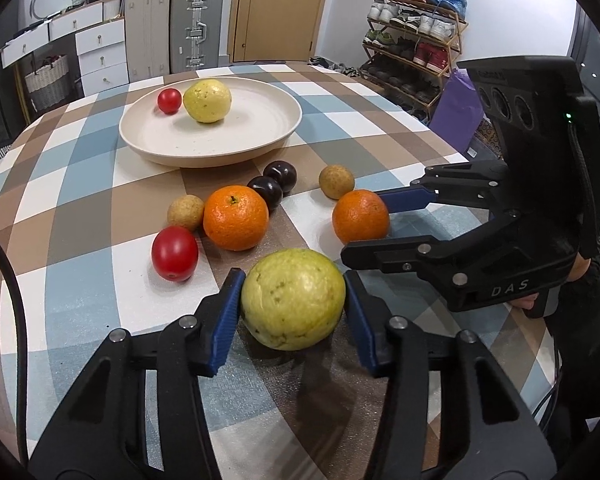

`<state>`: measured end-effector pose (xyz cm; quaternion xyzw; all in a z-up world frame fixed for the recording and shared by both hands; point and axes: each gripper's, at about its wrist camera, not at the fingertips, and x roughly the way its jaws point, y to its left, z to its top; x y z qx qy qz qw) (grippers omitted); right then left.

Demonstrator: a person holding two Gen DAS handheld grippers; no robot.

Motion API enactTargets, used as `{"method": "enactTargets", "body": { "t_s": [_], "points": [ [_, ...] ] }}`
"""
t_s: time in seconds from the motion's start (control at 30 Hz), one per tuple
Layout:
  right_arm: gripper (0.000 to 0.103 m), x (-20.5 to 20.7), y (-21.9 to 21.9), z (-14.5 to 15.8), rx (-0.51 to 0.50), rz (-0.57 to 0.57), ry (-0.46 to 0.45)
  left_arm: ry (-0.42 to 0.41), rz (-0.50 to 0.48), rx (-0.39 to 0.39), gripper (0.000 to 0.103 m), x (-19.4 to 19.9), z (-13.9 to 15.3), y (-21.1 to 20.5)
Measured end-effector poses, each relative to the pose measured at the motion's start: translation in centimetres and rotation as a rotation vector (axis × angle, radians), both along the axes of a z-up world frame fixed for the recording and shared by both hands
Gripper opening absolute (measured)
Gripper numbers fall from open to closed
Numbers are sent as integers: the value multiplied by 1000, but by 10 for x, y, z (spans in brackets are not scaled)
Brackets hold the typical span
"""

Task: Organize fruits
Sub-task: 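Close the left gripper on the yellow-green fruit while the right gripper grasps an orange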

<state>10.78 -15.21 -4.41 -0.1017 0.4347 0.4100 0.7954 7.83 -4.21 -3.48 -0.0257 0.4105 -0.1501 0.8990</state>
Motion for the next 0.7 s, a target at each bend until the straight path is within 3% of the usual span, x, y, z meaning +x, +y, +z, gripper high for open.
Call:
{"method": "enactTargets", "body": {
  "t_s": [0.13,0.33,0.7],
  "points": [
    [56,0,0,0,2,0,-1,-6,1,-10,47,-1,1,2],
    [42,1,0,0,-7,-10,-8,-14,1,-17,46,-2,3,2],
    [41,-1,-3,7,24,-12,-39,-39,17,-49,46,-6,7,10]
  ]
}}
